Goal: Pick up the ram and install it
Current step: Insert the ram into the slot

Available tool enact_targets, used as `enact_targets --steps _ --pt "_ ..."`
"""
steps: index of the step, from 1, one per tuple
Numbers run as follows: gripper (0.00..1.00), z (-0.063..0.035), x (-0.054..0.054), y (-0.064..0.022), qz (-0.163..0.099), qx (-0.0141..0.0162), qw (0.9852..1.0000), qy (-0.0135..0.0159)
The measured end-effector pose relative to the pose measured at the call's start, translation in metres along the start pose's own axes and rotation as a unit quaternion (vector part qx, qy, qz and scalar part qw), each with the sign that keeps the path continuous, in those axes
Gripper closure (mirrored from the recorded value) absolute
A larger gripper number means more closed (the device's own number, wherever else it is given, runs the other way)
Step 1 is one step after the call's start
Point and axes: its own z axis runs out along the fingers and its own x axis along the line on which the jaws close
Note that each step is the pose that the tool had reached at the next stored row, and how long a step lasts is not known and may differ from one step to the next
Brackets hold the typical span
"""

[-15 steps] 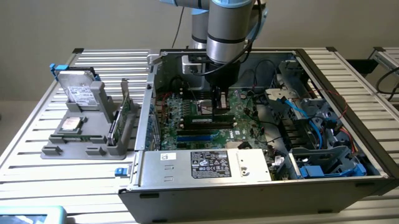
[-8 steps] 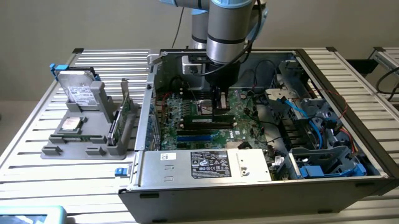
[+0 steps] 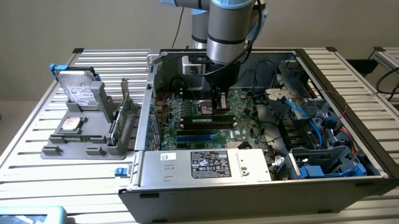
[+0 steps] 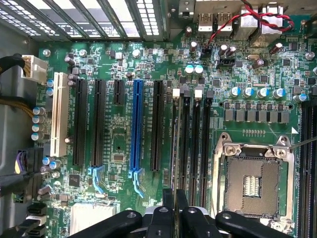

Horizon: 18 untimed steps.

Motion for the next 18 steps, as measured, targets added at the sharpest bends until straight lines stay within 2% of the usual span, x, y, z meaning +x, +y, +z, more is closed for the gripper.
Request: enact_targets --steps 18 --pt "0.86 0.0029 -0.0003 -0.0003 -0.004 0.0006 1.0 0.0001"
